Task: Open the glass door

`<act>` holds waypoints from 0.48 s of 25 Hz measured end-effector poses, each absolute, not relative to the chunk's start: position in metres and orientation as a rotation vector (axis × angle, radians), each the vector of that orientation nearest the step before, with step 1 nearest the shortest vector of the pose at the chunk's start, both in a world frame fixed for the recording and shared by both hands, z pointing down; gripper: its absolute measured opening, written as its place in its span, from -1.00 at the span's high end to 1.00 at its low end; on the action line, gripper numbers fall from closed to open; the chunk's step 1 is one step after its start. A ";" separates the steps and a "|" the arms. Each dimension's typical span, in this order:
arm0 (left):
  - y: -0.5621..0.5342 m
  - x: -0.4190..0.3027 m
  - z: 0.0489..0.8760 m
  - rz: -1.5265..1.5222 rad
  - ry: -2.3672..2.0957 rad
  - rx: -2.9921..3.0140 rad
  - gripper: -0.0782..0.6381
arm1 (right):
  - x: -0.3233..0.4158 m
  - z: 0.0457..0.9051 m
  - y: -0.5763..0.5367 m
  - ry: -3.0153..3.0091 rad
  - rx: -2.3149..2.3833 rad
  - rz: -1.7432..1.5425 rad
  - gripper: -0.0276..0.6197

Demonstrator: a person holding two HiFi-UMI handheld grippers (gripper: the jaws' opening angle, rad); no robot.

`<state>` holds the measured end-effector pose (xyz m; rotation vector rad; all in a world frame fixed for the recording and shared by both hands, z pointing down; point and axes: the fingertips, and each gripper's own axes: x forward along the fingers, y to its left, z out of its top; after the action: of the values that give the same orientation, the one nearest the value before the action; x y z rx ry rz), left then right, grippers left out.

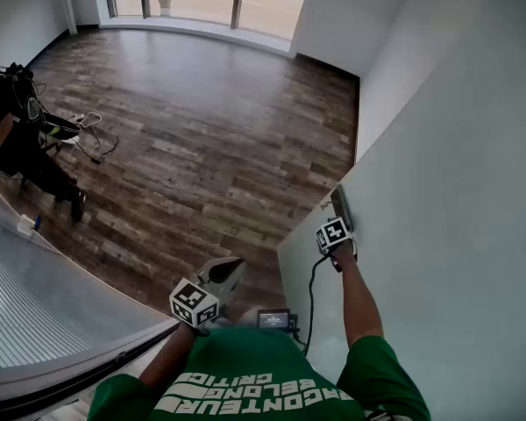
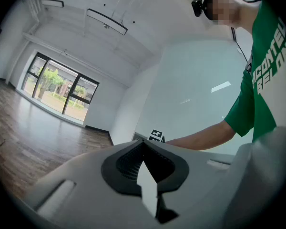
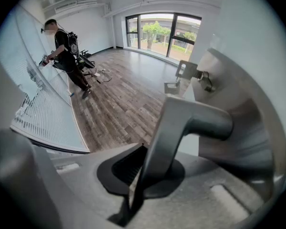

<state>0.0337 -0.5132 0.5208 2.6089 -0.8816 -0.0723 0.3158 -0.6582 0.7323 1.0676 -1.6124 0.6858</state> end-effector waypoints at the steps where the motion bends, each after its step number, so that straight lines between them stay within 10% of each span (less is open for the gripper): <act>1: -0.513 0.038 0.521 -0.068 -0.875 2.609 0.73 | 0.321 0.732 -0.658 -1.608 1.071 0.692 0.93; 12: -0.525 0.098 0.510 -0.030 -0.854 2.614 0.73 | 0.371 0.728 -0.674 -1.591 1.118 0.741 0.93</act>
<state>0.0977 -0.5247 0.5098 2.6136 -0.8543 -0.0301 0.3709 -0.6737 0.7276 1.1177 -1.5913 0.7410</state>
